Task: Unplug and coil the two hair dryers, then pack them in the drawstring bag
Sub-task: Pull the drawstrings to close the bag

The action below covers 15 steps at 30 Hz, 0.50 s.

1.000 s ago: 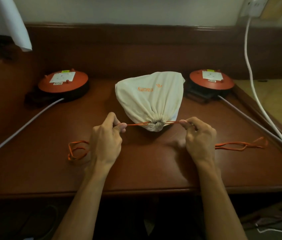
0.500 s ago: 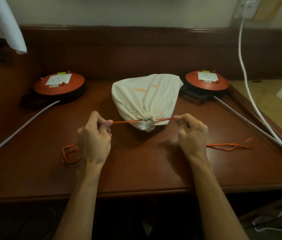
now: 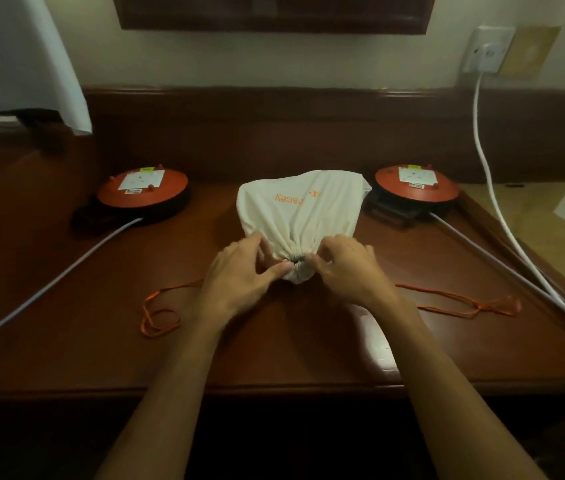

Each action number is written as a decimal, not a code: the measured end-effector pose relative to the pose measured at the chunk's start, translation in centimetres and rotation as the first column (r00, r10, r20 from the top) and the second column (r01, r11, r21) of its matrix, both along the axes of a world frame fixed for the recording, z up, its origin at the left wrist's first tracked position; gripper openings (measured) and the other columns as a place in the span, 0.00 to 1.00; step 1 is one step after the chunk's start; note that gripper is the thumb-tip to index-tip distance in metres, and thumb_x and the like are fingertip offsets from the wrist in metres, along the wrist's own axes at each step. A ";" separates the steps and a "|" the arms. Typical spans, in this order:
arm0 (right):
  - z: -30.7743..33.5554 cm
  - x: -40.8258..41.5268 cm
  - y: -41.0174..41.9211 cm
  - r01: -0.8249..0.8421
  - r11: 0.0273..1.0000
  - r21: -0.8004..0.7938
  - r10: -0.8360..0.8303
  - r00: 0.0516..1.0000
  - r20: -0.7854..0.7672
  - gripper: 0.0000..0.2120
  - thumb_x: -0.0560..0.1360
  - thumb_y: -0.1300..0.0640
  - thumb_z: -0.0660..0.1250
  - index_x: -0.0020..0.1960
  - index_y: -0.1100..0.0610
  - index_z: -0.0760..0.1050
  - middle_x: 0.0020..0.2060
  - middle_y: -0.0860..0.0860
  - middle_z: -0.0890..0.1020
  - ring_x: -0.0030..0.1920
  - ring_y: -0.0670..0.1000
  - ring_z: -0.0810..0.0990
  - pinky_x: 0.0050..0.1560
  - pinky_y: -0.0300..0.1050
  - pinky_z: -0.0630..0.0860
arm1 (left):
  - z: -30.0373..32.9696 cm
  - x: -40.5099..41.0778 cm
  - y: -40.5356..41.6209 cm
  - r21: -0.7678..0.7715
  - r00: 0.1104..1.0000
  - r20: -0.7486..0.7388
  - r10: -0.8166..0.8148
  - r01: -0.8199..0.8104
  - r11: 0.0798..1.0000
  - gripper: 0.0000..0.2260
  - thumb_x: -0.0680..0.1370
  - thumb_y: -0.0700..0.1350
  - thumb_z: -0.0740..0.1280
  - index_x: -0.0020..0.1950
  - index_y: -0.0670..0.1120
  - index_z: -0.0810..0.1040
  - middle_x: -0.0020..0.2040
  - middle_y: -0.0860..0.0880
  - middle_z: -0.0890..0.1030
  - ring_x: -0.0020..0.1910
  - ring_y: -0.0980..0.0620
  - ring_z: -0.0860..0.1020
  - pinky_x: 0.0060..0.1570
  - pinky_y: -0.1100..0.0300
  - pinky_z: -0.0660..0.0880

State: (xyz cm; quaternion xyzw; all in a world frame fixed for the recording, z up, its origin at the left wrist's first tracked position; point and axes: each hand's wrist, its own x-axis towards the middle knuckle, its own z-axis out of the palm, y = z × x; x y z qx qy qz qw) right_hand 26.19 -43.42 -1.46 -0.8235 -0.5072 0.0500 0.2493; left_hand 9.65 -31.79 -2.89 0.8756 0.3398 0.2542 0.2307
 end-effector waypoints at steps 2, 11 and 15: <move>-0.3 0.2 -0.4 -0.062 0.995 0.079 0.072 0.988 -0.134 0.14 0.81 0.49 0.65 0.44 0.59 0.78 0.38 0.51 0.80 0.38 0.49 0.76 0.39 0.37 0.69 | -0.7 0.4 0.4 -0.062 0.999 0.033 -0.002 0.004 0.998 0.13 0.75 0.60 0.74 0.42 0.53 0.75 0.40 0.56 0.80 0.40 0.55 0.78 0.39 0.55 0.74; -2.3 0.4 -1.3 -0.091 0.956 0.280 0.149 0.970 -0.194 0.10 0.81 0.54 0.67 0.42 0.56 0.75 0.34 0.55 0.80 0.35 0.54 0.75 0.38 0.51 0.72 | -2.5 0.1 -0.1 -0.089 0.938 0.332 0.095 -0.069 0.994 0.10 0.77 0.49 0.74 0.38 0.51 0.79 0.36 0.55 0.84 0.35 0.58 0.80 0.36 0.57 0.74; -2.6 0.7 -1.6 -0.177 0.964 0.199 0.195 0.978 -0.077 0.11 0.82 0.52 0.65 0.43 0.56 0.73 0.35 0.49 0.80 0.35 0.56 0.77 0.37 0.58 0.75 | -2.5 -1.1 -0.1 0.153 0.960 0.259 0.107 -0.150 0.977 0.11 0.79 0.49 0.71 0.39 0.56 0.74 0.35 0.56 0.83 0.28 0.60 0.75 0.27 0.60 0.68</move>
